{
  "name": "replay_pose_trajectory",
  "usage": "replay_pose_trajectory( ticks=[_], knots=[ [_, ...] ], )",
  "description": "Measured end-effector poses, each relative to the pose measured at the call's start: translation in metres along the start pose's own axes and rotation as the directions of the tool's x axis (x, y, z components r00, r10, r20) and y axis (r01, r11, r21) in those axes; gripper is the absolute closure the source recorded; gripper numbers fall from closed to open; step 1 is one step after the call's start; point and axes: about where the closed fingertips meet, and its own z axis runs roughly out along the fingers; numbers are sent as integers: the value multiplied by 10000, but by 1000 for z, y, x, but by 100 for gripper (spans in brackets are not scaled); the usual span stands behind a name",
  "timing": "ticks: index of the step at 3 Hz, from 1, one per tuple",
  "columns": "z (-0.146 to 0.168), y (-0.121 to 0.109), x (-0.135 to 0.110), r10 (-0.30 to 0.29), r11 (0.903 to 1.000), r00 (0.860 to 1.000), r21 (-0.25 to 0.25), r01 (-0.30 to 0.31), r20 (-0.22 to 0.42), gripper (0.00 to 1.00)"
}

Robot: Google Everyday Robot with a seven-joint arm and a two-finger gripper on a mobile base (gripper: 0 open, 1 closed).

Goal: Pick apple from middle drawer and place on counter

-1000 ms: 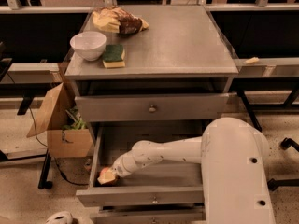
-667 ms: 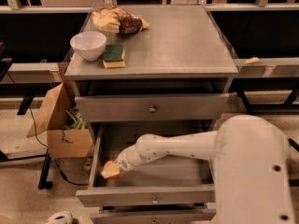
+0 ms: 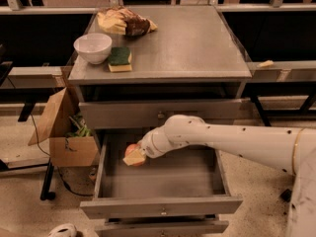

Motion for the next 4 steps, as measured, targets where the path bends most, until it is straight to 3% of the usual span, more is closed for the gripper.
replay_pose_trajectory(
  ticks=[1, 2, 3, 4],
  knots=[
    [-67, -9, -40, -781, 9942, 9969, 739, 785, -84, 100],
    [-136, -12, -97, -1657, 9680, 9854, 1848, 1699, -380, 100],
    [-203, -7, -165, -2320, 9207, 9710, 3090, 2385, -580, 100],
    [-245, -14, -223, -2325, 8855, 9691, 3941, 2460, -825, 100]
  ],
)
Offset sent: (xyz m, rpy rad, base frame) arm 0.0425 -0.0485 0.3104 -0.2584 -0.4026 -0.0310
